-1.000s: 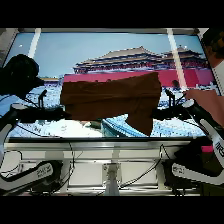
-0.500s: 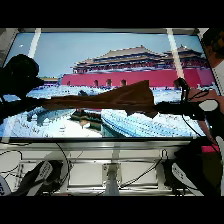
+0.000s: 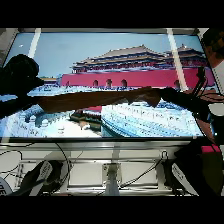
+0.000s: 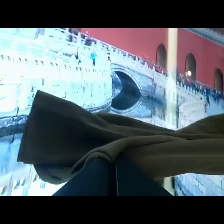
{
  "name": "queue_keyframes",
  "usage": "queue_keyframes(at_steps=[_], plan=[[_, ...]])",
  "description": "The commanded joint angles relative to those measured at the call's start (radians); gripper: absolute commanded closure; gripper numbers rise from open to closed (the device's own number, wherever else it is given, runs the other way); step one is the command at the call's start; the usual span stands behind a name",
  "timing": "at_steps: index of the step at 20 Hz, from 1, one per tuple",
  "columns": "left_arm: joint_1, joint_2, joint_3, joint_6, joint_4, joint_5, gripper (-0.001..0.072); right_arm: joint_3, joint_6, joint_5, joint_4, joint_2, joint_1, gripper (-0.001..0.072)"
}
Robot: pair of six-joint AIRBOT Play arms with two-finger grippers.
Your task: Fold the clothes and pants, and hang the long-sleeved shirts on hangers.
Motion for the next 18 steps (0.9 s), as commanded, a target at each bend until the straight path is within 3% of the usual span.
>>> queue_keyframes(at_steps=[1,5,11,18], plan=[[0.001,-0.009,-0.035,-0.033,0.005,0.064,0.0688,0.003,0.035,-0.216,0.032,-0.078,0.063,0.0699],[0.001,-0.061,-0.071,-0.063,0.000,0.166,0.0688,0.013,0.039,-0.417,0.035,-0.251,0.200,0.0699],[-0.077,-0.134,-0.070,-0.063,-0.011,0.367,0.0689,0.175,0.038,-0.439,0.018,-0.499,0.245,0.0699],[-0.379,-0.217,-0.070,-0.063,-0.010,0.847,0.0688,0.219,0.045,-0.512,-0.030,-0.578,0.245,0.0698]])
